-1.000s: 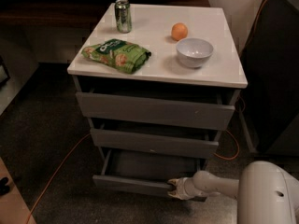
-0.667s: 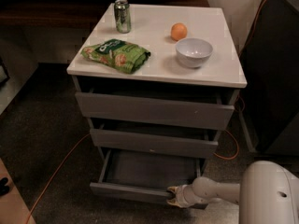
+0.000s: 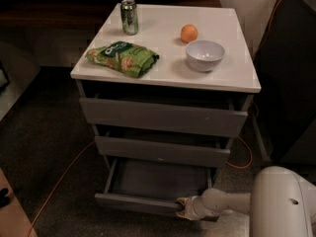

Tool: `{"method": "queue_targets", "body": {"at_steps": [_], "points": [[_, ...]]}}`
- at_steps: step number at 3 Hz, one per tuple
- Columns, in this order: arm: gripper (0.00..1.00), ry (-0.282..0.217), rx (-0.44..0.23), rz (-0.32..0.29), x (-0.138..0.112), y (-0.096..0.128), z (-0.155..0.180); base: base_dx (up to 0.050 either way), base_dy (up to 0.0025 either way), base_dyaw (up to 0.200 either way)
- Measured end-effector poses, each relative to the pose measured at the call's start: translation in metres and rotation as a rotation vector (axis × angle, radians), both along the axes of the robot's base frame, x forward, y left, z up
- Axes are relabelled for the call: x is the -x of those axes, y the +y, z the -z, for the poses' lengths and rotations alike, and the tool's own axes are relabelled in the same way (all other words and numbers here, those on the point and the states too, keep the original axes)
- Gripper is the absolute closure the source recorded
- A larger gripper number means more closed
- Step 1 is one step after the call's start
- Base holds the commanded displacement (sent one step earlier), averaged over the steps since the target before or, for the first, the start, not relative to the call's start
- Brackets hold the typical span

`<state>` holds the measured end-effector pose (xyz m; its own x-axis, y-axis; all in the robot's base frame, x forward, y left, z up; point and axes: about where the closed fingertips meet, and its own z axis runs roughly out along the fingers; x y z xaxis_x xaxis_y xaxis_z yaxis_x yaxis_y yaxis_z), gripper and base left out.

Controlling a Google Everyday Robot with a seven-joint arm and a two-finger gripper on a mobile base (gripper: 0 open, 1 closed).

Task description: Place green can into bottom drawer

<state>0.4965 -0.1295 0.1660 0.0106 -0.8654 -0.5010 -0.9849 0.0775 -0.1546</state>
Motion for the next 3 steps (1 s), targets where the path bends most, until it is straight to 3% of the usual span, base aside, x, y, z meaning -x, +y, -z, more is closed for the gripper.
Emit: {"method": "queue_targets", "body": {"at_steps": [3], "points": [[1.00,0.015,0.028,-0.008,0.023,-0.002,0.005,0.000,0.00000,0.000]]}}
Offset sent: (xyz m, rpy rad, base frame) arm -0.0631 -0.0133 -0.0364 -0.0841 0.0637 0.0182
